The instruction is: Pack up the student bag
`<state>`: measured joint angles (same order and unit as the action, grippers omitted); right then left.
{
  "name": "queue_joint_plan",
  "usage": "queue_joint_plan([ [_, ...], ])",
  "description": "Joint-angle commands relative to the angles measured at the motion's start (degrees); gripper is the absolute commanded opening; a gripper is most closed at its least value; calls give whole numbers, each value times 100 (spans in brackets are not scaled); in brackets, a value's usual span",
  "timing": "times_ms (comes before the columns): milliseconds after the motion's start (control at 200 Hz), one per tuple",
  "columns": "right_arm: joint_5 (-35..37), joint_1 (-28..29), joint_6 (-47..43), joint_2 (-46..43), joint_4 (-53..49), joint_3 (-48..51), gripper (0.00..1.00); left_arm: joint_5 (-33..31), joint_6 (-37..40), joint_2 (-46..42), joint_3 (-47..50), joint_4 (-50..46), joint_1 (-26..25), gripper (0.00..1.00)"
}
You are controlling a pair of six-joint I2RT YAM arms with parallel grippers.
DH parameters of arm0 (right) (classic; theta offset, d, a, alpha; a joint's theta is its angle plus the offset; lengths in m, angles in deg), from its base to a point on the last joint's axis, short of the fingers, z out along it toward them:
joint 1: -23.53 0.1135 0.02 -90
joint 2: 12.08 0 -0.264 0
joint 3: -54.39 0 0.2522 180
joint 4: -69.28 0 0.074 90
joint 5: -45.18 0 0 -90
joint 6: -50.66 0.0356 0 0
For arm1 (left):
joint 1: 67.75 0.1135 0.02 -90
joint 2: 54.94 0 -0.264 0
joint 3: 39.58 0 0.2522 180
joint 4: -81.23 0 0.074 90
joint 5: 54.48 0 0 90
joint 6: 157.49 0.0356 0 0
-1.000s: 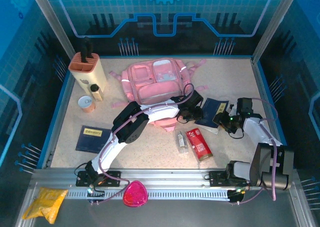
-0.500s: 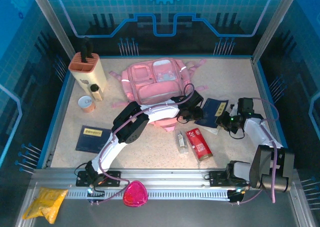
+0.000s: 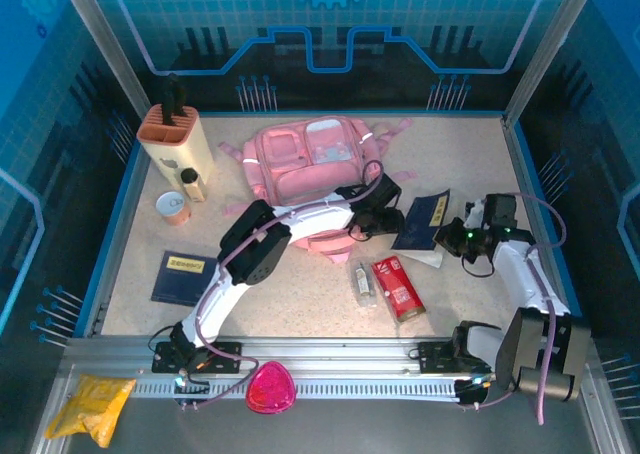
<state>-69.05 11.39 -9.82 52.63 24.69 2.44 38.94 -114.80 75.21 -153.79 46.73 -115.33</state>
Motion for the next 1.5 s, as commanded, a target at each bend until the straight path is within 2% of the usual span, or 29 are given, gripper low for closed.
queue_joint_plan([
  [0,-603,-86,-29,-270,-140,-421,5,193,-119,-1113,718,579,310,55],
  [95,-809,-92,-69,-433,-312,-649,5,475,-293,-1827,1426,1271,435,59],
  [190,-1157,-48,-23,-610,-354,-830,5,603,-327,-2345,1859,1518,488,65],
  [400,-1641,383,411,-828,-67,-1173,0,883,-1002,-3138,2918,2410,653,73],
  [565,-1761,952,723,-696,404,-1452,0,954,-1764,-3421,3625,3176,890,83],
  [705,-2092,1327,1395,-421,1449,-1422,0,1161,-2134,-3329,3792,3830,1019,90],
  [785,-1794,1665,1551,-319,1995,-1399,0,1496,-2304,-3164,3802,4478,1134,91],
  [900,-1757,1817,1642,-70,2350,-1349,0,1562,-2524,-3186,3976,5228,1266,84],
  [986,-1936,1799,1784,112,2696,-1252,0,1478,-2293,-3373,3962,5076,1285,80],
  [1086,-1927,1759,1754,213,2705,-1015,0,1488,-2215,-3498,3998,5172,1300,69],
  [1186,-1894,1682,1619,201,2617,-948,0,1519,-2273,-3556,4099,5320,1356,54],
  [1296,-1884,1608,1473,217,2491,-911,0,1538,-2265,-3583,4153,5355,1380,44],
  [1406,-1904,1510,1431,218,2507,-835,0,1595,-2259,-3618,4203,5440,1382,43],
  [1496,-1916,1483,1273,270,2396,-859,0,1754,-2150,-3661,4209,5453,1375,51],
])
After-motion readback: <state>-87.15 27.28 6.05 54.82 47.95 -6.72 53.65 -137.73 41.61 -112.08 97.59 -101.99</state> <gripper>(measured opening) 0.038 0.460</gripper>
